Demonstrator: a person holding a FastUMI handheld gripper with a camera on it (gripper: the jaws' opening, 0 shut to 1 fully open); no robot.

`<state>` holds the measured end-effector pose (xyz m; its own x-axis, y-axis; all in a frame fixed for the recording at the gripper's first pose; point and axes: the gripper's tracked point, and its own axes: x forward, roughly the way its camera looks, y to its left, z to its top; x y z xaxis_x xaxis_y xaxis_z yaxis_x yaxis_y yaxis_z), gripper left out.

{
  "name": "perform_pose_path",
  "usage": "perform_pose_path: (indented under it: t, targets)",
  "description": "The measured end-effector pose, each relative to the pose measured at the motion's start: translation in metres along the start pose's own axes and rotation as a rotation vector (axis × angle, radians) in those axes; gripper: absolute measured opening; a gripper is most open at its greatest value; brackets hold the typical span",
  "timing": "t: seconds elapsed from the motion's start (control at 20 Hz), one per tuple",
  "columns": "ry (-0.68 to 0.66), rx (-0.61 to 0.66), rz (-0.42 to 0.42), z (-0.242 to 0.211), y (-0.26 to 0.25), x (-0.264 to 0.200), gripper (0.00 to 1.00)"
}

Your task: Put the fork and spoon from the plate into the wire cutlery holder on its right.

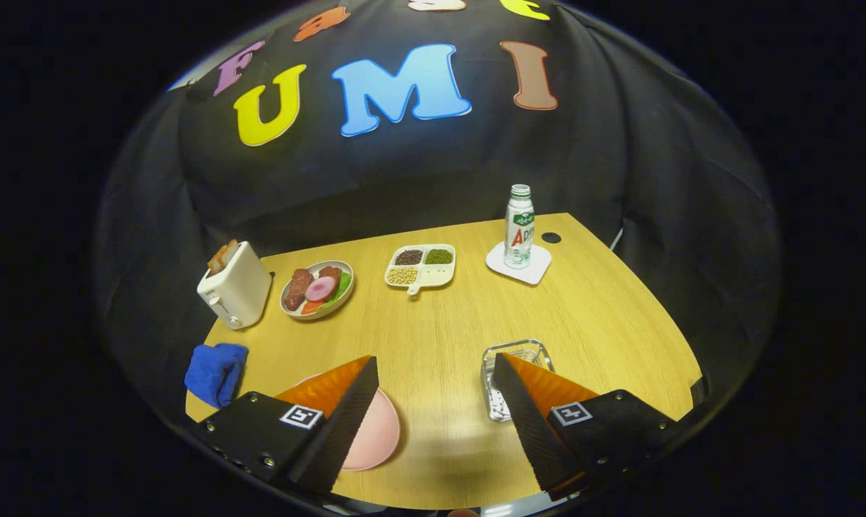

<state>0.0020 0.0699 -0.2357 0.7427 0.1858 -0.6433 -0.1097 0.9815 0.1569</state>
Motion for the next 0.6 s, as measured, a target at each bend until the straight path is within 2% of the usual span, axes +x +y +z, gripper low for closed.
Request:
perform_pose_path:
  t: [0.35, 0.6]
  targets:
    - [0.038, -0.068, 0.104, -0.016, 0.067, 0.010, 1.00]
    - [0.104, -0.132, 0.161, -0.046, 0.106, 0.019, 1.00]
